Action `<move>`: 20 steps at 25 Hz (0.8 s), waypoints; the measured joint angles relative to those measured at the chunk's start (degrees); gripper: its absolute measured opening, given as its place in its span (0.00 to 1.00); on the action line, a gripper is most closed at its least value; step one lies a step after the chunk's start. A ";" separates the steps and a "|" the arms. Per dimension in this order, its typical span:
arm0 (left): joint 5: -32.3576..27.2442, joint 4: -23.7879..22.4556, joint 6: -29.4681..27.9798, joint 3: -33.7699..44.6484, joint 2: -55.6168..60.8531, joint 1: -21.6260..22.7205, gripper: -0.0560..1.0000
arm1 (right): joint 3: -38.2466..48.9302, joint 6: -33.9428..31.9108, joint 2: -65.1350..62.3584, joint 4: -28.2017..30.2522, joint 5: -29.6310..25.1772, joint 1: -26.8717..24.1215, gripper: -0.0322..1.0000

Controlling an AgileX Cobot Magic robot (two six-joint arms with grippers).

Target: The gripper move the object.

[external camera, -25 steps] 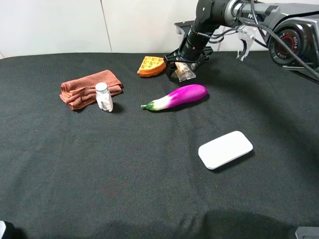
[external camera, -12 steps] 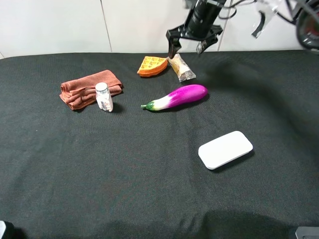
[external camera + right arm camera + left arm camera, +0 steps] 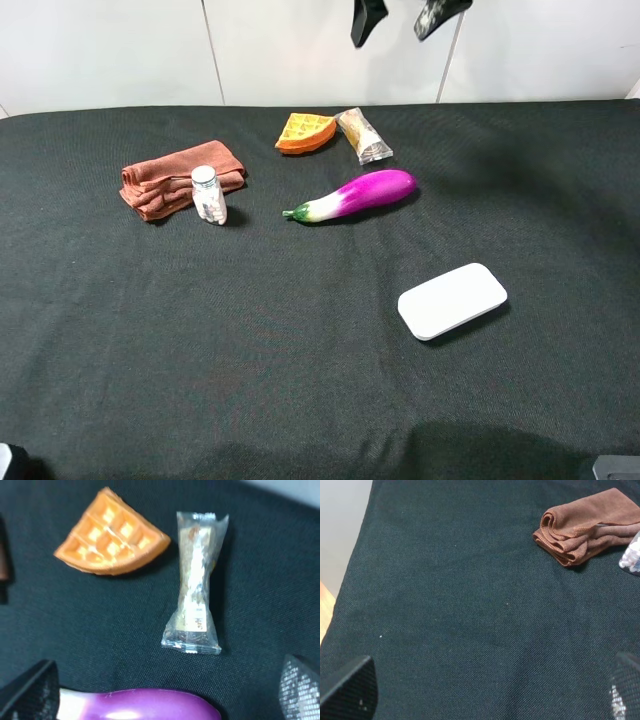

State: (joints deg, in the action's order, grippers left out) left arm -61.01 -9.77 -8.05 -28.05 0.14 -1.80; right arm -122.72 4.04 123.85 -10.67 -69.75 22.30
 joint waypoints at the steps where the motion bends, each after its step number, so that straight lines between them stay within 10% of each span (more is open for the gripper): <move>1: 0.00 0.00 0.00 0.00 0.00 0.00 0.96 | 0.00 0.00 -0.80 0.00 -0.06 0.00 0.67; 20: 0.00 0.00 0.00 0.00 0.00 0.00 0.96 | 18.16 -0.43 -10.22 1.18 -0.36 0.22 0.67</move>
State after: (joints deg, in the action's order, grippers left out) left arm -61.01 -9.77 -8.05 -28.05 0.14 -1.80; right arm -104.56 3.62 113.62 -9.50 -70.11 22.51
